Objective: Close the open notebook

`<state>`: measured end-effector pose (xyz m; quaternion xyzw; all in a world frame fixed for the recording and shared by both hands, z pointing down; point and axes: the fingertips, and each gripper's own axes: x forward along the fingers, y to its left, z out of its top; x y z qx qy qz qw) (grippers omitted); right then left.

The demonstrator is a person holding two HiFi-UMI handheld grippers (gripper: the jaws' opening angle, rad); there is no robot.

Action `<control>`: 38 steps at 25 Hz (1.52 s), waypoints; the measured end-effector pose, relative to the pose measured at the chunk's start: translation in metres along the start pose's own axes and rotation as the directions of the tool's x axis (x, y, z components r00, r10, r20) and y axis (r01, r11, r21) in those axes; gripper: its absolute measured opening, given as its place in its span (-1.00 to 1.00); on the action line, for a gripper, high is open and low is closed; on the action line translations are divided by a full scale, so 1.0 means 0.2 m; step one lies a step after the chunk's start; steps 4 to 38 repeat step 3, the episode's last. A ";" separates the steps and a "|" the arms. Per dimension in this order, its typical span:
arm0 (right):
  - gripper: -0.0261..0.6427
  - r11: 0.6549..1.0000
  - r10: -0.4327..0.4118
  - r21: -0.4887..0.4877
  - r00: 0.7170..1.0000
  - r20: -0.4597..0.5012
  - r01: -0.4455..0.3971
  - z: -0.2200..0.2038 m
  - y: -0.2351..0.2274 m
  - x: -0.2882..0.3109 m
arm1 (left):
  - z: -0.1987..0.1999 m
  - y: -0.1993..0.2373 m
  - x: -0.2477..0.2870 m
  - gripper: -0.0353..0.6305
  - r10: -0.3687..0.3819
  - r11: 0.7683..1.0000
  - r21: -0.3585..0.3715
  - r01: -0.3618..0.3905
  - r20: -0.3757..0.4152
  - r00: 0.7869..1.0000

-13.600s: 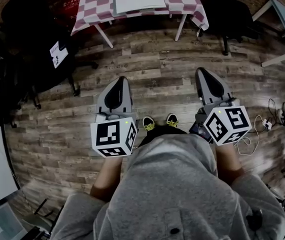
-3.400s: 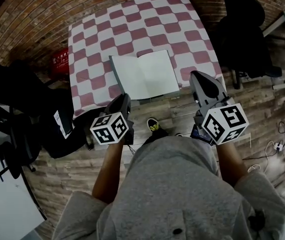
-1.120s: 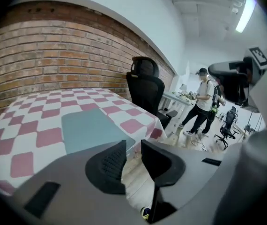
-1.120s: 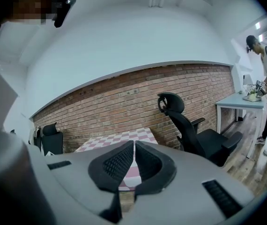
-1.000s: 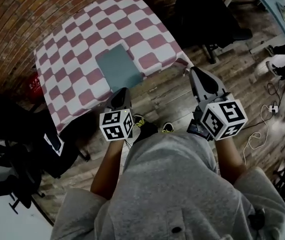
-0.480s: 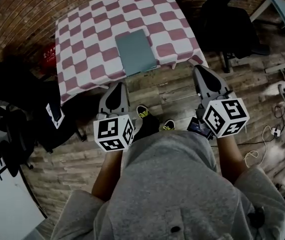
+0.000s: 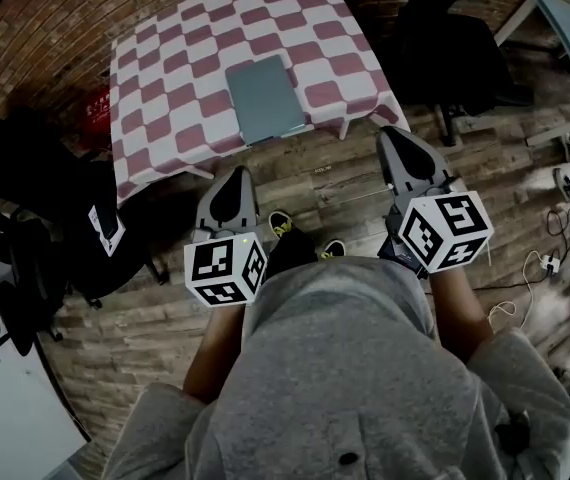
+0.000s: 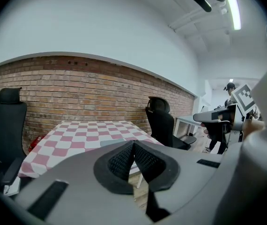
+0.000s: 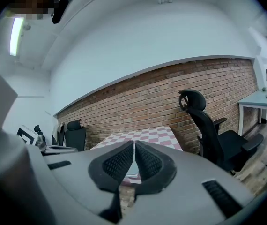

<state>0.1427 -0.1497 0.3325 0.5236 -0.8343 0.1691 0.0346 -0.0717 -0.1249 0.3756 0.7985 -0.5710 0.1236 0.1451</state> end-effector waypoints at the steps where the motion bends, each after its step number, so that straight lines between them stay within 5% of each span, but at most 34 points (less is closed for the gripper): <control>1: -0.82 1.000 0.002 -0.001 1.000 0.003 -0.002 0.01 0.00 -0.01 | 0.01 -0.01 0.00 -0.86 -0.002 1.000 0.002 0.002 0.002 1.000; 38: -0.82 1.000 0.005 -0.004 1.000 0.008 -0.005 0.02 0.00 -0.02 | 0.02 -0.03 0.00 -0.86 -0.006 1.000 0.007 0.006 0.006 1.000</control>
